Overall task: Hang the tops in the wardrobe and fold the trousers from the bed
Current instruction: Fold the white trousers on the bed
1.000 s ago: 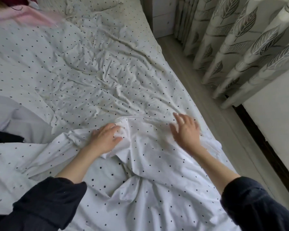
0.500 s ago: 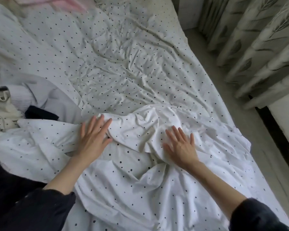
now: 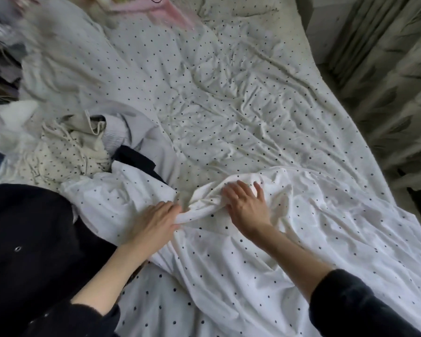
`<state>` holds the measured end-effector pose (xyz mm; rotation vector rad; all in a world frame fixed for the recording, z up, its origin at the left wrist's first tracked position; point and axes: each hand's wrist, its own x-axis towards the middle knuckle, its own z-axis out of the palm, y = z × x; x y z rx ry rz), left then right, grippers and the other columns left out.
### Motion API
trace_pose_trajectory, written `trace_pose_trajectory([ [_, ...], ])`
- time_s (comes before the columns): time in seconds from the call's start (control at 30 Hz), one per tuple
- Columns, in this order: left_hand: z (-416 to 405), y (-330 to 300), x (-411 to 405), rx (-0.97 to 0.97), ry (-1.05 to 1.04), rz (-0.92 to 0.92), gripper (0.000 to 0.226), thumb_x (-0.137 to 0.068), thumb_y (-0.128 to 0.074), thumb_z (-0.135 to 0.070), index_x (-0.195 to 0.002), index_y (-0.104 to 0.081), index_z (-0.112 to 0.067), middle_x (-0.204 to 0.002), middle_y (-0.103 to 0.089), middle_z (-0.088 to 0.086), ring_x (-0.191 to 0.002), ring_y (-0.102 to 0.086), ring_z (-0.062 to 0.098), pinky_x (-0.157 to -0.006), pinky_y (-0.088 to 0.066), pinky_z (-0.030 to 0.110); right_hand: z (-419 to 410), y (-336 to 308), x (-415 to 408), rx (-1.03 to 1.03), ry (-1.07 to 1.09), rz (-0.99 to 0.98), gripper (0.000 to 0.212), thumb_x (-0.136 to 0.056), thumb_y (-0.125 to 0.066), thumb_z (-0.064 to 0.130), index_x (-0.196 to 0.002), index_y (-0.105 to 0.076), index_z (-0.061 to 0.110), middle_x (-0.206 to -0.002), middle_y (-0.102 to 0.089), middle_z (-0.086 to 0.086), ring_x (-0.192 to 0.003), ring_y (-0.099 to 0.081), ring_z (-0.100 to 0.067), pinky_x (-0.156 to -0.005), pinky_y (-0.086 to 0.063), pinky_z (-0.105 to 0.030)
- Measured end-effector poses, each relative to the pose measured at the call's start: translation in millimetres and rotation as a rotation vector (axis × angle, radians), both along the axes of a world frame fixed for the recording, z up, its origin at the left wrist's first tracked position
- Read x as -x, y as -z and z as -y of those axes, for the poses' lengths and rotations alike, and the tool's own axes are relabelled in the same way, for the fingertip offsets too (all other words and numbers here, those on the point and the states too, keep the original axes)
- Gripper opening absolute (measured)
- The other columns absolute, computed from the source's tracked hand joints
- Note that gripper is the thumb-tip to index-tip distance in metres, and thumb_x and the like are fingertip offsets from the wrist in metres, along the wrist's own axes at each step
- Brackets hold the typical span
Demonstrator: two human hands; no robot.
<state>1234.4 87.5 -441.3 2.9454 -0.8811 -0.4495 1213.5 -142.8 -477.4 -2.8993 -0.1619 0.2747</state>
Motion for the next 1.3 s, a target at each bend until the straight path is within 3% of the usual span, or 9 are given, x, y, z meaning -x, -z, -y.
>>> trace_pose_trajectory([
  [0.1,-22.1,-8.5,-17.4,-0.099,-0.089,0.061,0.029,-0.091,-0.052,-0.017,-0.119,-0.048,-0.021,-0.112,-0.054,-0.004,-0.1,-0.053,0.015,-0.077,-0.036,0.025,-5.1,-6.8,-4.3,-0.045,0.093,0.039,0.034,-0.096,-0.039,0.018,-0.124,-0.058,0.026,-0.126,-0.06,0.003,-0.119,-0.048,-0.021,-0.095,-0.03,-0.033],
  [0.23,-1.5,-43.7,-67.5,0.091,-0.245,0.18,0.031,-0.087,-0.048,0.002,-0.113,-0.054,-0.012,-0.111,-0.053,0.005,-0.099,-0.052,0.023,-0.071,-0.041,0.031,8.0,-43.3,-50.1,-0.106,0.279,0.178,0.031,-0.094,-0.043,0.01,-0.118,-0.063,0.016,-0.112,-0.067,-0.006,-0.104,-0.058,-0.028,-0.076,-0.044,-0.035],
  [0.6,86.6,-169.7,-167.6,0.551,-0.08,0.683,0.038,-0.056,-0.049,0.029,-0.082,-0.056,0.002,-0.093,-0.053,0.024,-0.081,-0.051,0.037,-0.061,-0.041,0.039,87.2,-136.3,-92.8,-0.243,0.763,0.586,0.031,-0.101,-0.034,0.014,-0.116,-0.061,0.01,-0.103,-0.068,-0.014,-0.092,-0.059,-0.035,-0.066,-0.039,-0.034],
  [0.73,60.2,-150.7,-152.6,0.496,-0.016,0.631,0.043,-0.045,-0.047,0.032,-0.074,-0.053,0.0,-0.087,-0.056,0.021,-0.074,-0.054,0.035,-0.061,-0.04,0.039,78.7,-129.6,-68.3,-0.324,0.593,0.545,0.029,-0.099,-0.042,0.014,-0.119,-0.062,0.011,-0.11,-0.068,-0.012,-0.099,-0.062,-0.031,-0.076,-0.048,-0.037],
  [0.9,-21.1,-91.7,-113.2,0.206,0.062,0.457,0.046,-0.04,-0.067,0.023,-0.072,-0.06,-0.008,-0.094,-0.061,0.012,-0.09,-0.054,0.027,-0.071,-0.042,0.038,30.2,-78.4,-24.6,-0.324,0.256,0.146,0.034,-0.1,-0.042,0.018,-0.13,-0.056,0.02,-0.131,-0.059,-0.003,-0.12,-0.054,-0.022,-0.097,-0.043,-0.033],
  [0.97,-52.5,-67.4,-90.2,0.017,-0.029,0.246,0.046,-0.068,-0.068,0.007,-0.109,-0.061,-0.013,-0.131,-0.048,0.009,-0.122,-0.045,0.026,-0.092,-0.04,0.041,4.6,-53.6,-5.1,-0.26,0.133,-0.084,0.039,-0.1,-0.037,0.021,-0.138,-0.046,0.023,-0.145,-0.044,-0.003,-0.132,-0.041,-0.02,-0.105,-0.037,-0.033],
  [1.07,-86.9,-40.9,-60.1,-0.161,-0.225,0.007,0.064,-0.092,-0.053,-0.023,-0.147,-0.019,-0.024,-0.153,-0.011,0.001,-0.138,-0.02,0.023,-0.109,-0.025,0.036,-31.9,-28.2,21.1,-0.186,0.141,-0.165,0.043,-0.1,-0.037,0.03,-0.143,-0.036,0.025,-0.155,-0.024,0.004,-0.141,-0.024,-0.014,-0.112,-0.023,-0.031],
  [1.17,-93.2,-36.3,-37.5,-0.068,-0.224,0.08,0.053,-0.084,-0.061,-0.006,-0.134,-0.045,-0.013,-0.137,-0.041,0.008,-0.122,-0.045,0.027,-0.096,-0.039,0.038,-59.8,-21.8,40.0,-0.143,0.169,-0.016,0.036,-0.098,-0.039,0.034,-0.132,-0.048,0.025,-0.141,-0.04,0.003,-0.13,-0.035,-0.016,-0.103,-0.026,-0.03],
  [1.3,-74.8,-32.7,-7.8,0.044,0.12,0.206,0.066,-0.038,-0.079,0.011,-0.1,-0.07,-0.011,-0.1,-0.067,0.006,-0.09,-0.067,0.025,-0.075,-0.055,0.033,-92.8,-24.0,63.8,-0.101,0.076,-0.095,0.034,-0.096,-0.039,0.042,-0.117,-0.061,0.025,-0.12,-0.051,0.001,-0.113,-0.045,-0.021,-0.093,-0.031,-0.032],
])
